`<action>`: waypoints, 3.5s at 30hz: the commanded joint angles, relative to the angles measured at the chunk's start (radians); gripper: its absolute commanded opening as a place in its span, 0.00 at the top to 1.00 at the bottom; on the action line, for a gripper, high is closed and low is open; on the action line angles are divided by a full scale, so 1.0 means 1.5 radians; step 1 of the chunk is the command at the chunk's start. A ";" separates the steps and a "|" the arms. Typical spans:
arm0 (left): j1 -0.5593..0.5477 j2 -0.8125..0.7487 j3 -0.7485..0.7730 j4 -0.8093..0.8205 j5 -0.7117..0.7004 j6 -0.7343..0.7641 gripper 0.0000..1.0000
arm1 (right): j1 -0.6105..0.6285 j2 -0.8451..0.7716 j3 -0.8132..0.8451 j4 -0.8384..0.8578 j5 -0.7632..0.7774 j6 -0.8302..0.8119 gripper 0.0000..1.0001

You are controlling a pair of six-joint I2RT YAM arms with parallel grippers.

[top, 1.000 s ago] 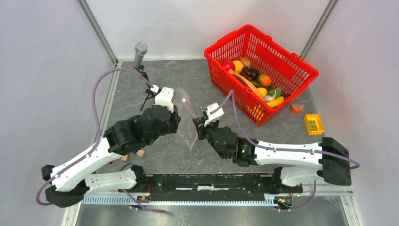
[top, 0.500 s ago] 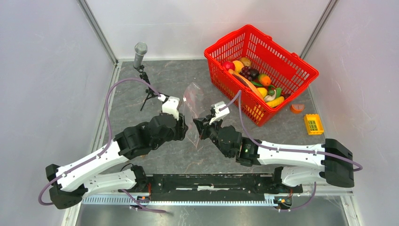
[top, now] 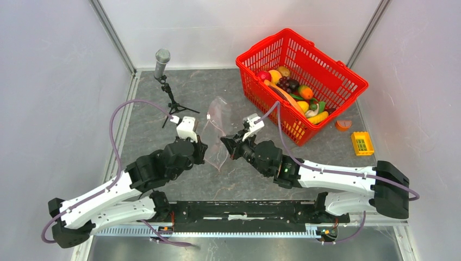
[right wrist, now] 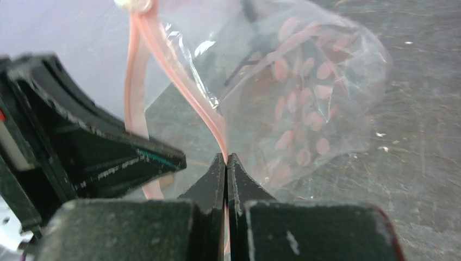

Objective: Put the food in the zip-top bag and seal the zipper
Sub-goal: Open the zipper of the food storage bag at the center of the board, then pick up the fake food from the bin.

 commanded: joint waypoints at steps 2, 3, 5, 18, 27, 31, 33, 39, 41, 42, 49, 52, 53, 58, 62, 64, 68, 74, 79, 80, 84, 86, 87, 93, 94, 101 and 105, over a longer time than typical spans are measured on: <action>-0.004 0.022 0.152 -0.061 -0.044 0.015 0.98 | -0.020 0.001 0.046 0.025 -0.211 -0.047 1.00; -0.005 0.036 0.187 -0.108 -0.050 0.006 0.98 | -0.020 0.001 0.051 0.034 -0.236 -0.049 1.00; -0.007 0.070 0.253 -0.179 -0.052 -0.009 0.98 | -0.033 0.005 0.055 0.052 -0.299 -0.026 1.00; -0.010 0.125 0.209 -0.197 -0.067 -0.061 0.98 | -0.104 0.045 -0.011 -0.063 -0.222 0.066 1.00; -0.010 0.192 0.178 -0.120 -0.042 -0.054 0.98 | -0.104 -0.029 -0.085 -0.087 -0.183 0.056 0.88; -0.009 0.205 0.164 -0.104 -0.030 -0.055 0.98 | -0.104 -0.091 -0.137 -0.086 -0.191 0.052 0.46; -0.010 0.212 0.158 -0.104 -0.024 -0.058 0.98 | -0.104 -0.116 -0.149 -0.096 -0.198 0.044 0.35; -0.009 0.198 0.134 -0.069 -0.008 -0.060 0.98 | -0.104 -0.181 -0.156 -0.137 -0.240 0.010 0.24; -0.009 0.204 0.136 -0.064 -0.007 -0.054 0.98 | -0.104 -0.211 -0.157 -0.148 -0.262 0.001 0.22; -0.009 0.209 0.138 -0.063 -0.008 -0.052 0.98 | -0.104 -0.226 -0.156 -0.159 -0.269 -0.002 0.19; -0.009 0.212 0.124 -0.016 -0.019 -0.058 0.98 | -0.103 -0.366 -0.173 -0.237 -0.237 -0.057 0.03; -0.007 0.217 0.115 0.012 -0.034 -0.068 0.98 | -0.104 -0.404 -0.164 -0.296 -0.141 -0.080 0.03; -0.005 0.224 0.119 0.012 -0.038 -0.069 0.98 | -0.104 -0.417 -0.157 -0.324 -0.111 -0.088 0.03; -0.002 0.286 0.145 0.014 -0.053 -0.075 0.98 | -0.104 -0.479 -0.128 -0.333 0.052 -0.169 0.02; 0.001 0.320 0.155 0.029 -0.055 -0.083 0.98 | -0.104 -0.461 -0.045 -0.343 0.154 -0.255 0.02; 0.007 0.324 0.158 0.036 -0.049 -0.079 0.98 | -0.103 -0.418 0.027 -0.377 0.181 -0.292 0.02; 0.035 0.318 0.141 0.062 -0.005 -0.063 0.98 | -0.113 -0.303 0.176 -0.426 0.216 -0.376 0.07; 0.069 0.283 0.111 0.107 0.075 -0.039 0.98 | -0.345 -0.126 0.359 -0.480 0.009 -0.410 0.12; 0.083 0.272 0.111 0.115 0.135 -0.015 0.98 | -0.652 0.053 0.487 -0.551 -0.405 -0.366 0.15; 0.086 0.271 0.112 0.114 0.147 -0.011 0.98 | -0.691 0.093 0.502 -0.558 -0.478 -0.366 0.15; 0.095 0.266 0.106 0.112 0.178 0.007 0.98 | -0.803 0.226 0.553 -0.600 -0.616 -0.370 0.21; 0.098 0.260 0.101 0.108 0.192 0.008 0.98 | -0.859 0.281 0.564 -0.601 -0.700 -0.361 0.22; 0.098 0.255 0.094 0.111 0.201 0.007 0.98 | -0.879 0.304 0.579 -0.620 -0.728 -0.366 0.22; 0.109 0.237 0.070 0.122 0.216 0.002 0.98 | -0.887 0.430 0.663 -0.764 -0.758 -0.472 0.15; 0.112 0.236 0.070 0.121 0.218 0.003 0.98 | -0.887 0.444 0.667 -0.777 -0.764 -0.481 0.14; 0.122 0.236 0.088 0.102 0.233 0.021 0.98 | -0.855 0.486 0.638 -0.836 -0.749 -0.578 0.10; 0.127 0.261 0.115 0.084 0.241 0.036 0.98 | -0.829 0.532 0.658 -0.860 -0.724 -0.604 0.09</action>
